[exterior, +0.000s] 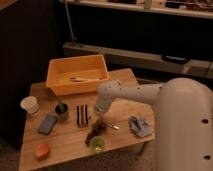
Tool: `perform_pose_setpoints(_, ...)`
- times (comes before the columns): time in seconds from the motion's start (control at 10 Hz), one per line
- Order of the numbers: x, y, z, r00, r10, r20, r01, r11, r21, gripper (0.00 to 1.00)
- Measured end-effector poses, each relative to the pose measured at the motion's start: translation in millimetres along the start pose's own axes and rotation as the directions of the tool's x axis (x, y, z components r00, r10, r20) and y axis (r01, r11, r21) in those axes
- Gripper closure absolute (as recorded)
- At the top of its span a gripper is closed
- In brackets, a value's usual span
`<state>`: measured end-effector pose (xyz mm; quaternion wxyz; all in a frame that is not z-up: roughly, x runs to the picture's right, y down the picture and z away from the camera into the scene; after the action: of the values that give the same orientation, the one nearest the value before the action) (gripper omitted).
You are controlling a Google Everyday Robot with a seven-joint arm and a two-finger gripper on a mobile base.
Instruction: Place fork in plastic cup
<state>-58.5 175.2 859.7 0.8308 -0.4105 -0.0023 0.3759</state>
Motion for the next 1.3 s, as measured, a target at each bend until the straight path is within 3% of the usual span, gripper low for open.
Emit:
perform_pose_setpoints(0.3, -9.1, 5.3, 4.2, 1.000, 0.010, -0.018, -0.010, 1.000, 0.004, 0.96)
perform_pose_setpoints(0.6, -9.3, 4.3, -1.9, 0.997, 0.055, -0.045, -0.053, 0.998, 0.041, 1.00)
perform_pose_setpoints(0.8, -11.1, -5.1, -18.5, 0.988, 0.150, -0.035, -0.145, 0.983, 0.112, 1.00)
perform_pose_setpoints(1.0, -7.4, -24.9, -42.7, 0.975, 0.222, -0.018, -0.214, 0.957, 0.196, 1.00)
perform_pose_setpoints(1.1, -12.8, -28.5, -60.9, 0.973, 0.231, 0.005, -0.225, 0.946, 0.234, 1.00)
perform_pose_setpoints(1.3, -18.5, -29.2, -91.7, 0.971, 0.234, 0.049, -0.238, 0.931, 0.276, 1.00)
